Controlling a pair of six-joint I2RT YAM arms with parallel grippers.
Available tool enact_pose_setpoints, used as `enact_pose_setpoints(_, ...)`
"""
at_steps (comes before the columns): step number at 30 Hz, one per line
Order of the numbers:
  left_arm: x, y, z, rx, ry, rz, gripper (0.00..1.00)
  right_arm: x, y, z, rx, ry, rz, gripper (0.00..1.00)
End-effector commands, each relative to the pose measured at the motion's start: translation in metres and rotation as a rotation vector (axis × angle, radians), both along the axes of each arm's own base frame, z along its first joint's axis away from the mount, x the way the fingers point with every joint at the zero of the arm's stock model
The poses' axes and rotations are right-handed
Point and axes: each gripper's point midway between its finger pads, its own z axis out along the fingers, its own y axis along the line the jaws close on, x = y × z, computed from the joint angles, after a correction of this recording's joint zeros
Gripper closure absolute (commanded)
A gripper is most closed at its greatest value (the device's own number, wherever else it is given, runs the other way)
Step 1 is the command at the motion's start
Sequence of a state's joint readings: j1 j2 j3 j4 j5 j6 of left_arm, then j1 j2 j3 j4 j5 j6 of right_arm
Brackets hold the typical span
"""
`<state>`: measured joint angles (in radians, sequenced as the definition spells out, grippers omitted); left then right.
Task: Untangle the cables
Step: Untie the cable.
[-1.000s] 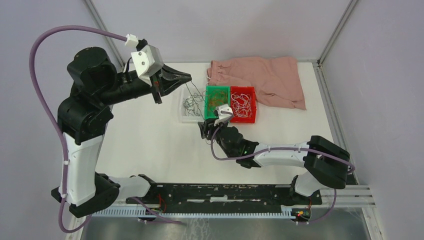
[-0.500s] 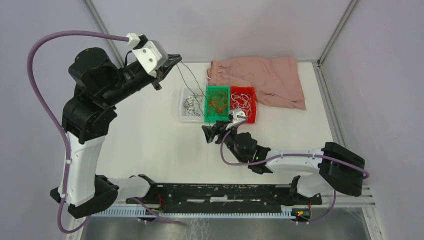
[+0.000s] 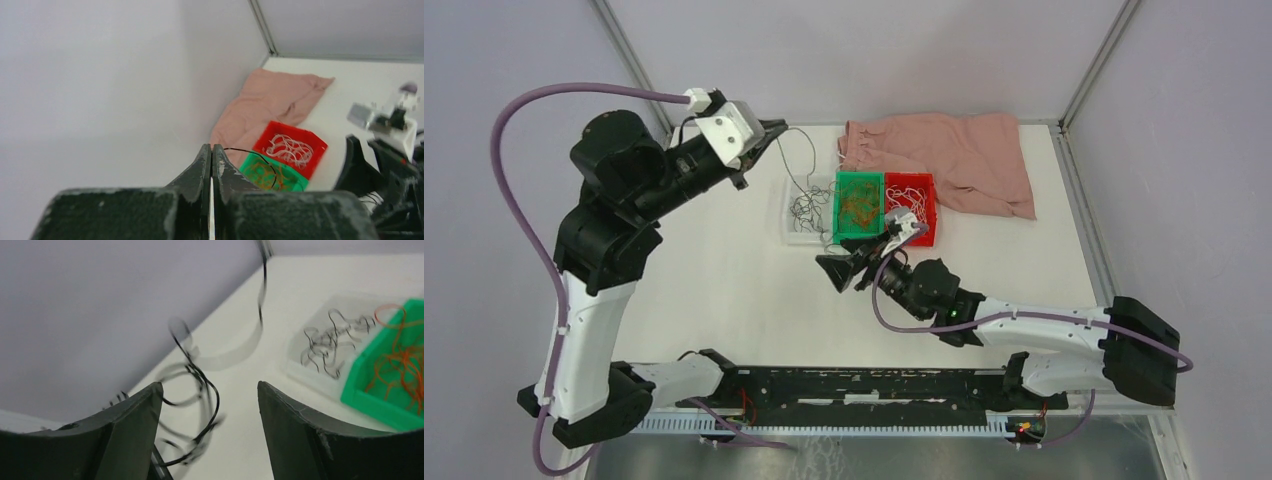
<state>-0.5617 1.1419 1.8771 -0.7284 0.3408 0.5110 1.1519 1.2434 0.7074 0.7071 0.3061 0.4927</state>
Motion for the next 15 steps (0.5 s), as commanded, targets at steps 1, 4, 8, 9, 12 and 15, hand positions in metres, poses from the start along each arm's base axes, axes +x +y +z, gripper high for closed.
enact_pose_setpoints(1, -0.019, 0.023, 0.089, -0.092, -0.262, 0.051, 0.97, -0.008, -0.014, -0.078, -0.109, 0.133, -0.003, 0.24)
enact_pose_setpoints(4, -0.029, 0.029, 0.12, -0.134, -0.326, 0.049, 0.97, -0.009, -0.022, -0.111, -0.205, 0.167, -0.02, 0.23)
enact_pose_setpoints(8, -0.04, 0.036, 0.142, -0.165, -0.383, 0.05, 0.97, -0.011, -0.029, -0.126, -0.264, 0.172, -0.022, 0.23)
enact_pose_setpoints(9, -0.04, 0.036, 0.143, -0.165, -0.386, 0.05, 0.97, -0.011, -0.03, -0.125, -0.265, 0.17, -0.024, 0.23)
enact_pose_setpoints(12, -0.04, 0.036, 0.138, -0.153, -0.382, 0.052, 0.97, -0.011, -0.033, -0.118, -0.279, 0.153, -0.03, 0.23)
enact_pose_setpoints(15, -0.04, 0.043, 0.152, -0.169, -0.446, 0.088, 0.97, -0.01, -0.038, -0.121, -0.32, 0.151, -0.04, 0.21)
